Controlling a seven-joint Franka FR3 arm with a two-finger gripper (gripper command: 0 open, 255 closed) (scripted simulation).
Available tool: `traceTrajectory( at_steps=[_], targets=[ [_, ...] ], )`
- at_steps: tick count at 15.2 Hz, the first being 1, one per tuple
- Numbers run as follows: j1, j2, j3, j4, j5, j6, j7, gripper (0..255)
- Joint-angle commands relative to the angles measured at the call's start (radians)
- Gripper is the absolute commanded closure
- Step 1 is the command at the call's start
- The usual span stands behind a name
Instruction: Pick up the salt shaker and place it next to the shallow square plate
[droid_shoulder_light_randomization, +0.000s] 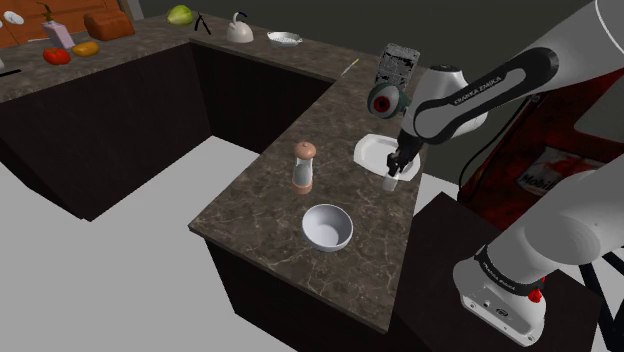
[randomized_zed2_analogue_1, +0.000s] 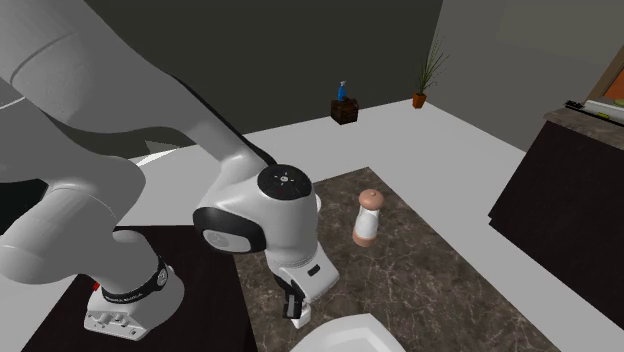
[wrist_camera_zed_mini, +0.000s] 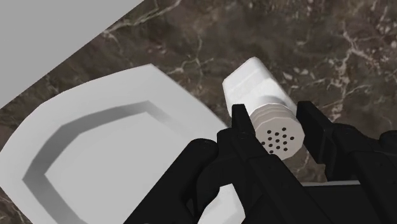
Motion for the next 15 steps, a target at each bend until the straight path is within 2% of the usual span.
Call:
traceTrajectory(
  at_steps=[1,6,7,12,15],
  targets=[
    [0.000,0.006,0.000,0.000,0.001,0.007,-0.001,255],
    [0.000,0.006,0.000,0.000,0.001,0.007,-0.001,255],
    [0.000,0.006,0.000,0.000,0.001,0.007,0.000,0],
    [0.000,0.006,0.000,0.000,0.001,0.007,0.000,0],
    [-0.005,-0.104,0.003,0.026,-0.008,-0.129,0.006,0]
  ],
)
